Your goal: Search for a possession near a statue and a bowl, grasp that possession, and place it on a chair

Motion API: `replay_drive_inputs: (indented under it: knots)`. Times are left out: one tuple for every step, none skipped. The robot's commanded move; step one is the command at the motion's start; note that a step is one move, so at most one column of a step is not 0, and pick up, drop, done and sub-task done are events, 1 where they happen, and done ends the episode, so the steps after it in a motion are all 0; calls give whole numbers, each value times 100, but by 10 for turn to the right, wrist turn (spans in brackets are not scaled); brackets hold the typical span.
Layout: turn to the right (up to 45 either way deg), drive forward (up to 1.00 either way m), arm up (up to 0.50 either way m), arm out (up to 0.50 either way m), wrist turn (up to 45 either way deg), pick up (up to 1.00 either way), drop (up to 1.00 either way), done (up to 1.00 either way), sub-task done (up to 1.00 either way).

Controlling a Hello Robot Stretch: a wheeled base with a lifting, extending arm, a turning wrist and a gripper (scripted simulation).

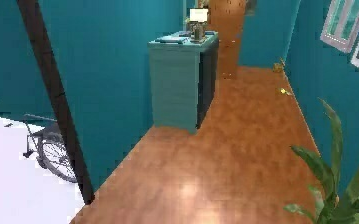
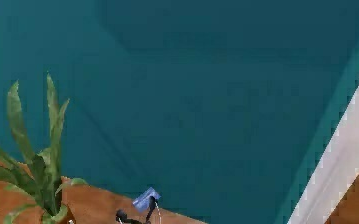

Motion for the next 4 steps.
replay_drive_inputs:
  knots:
    - [-240,0,0,0,0,0,0,0,0]
    - [0,55,0,0,0,0,0,0,0]
    - [390,0,0,0,0,0,0,0,0]
    - [0,75,0,0,0,0,0,0,0]
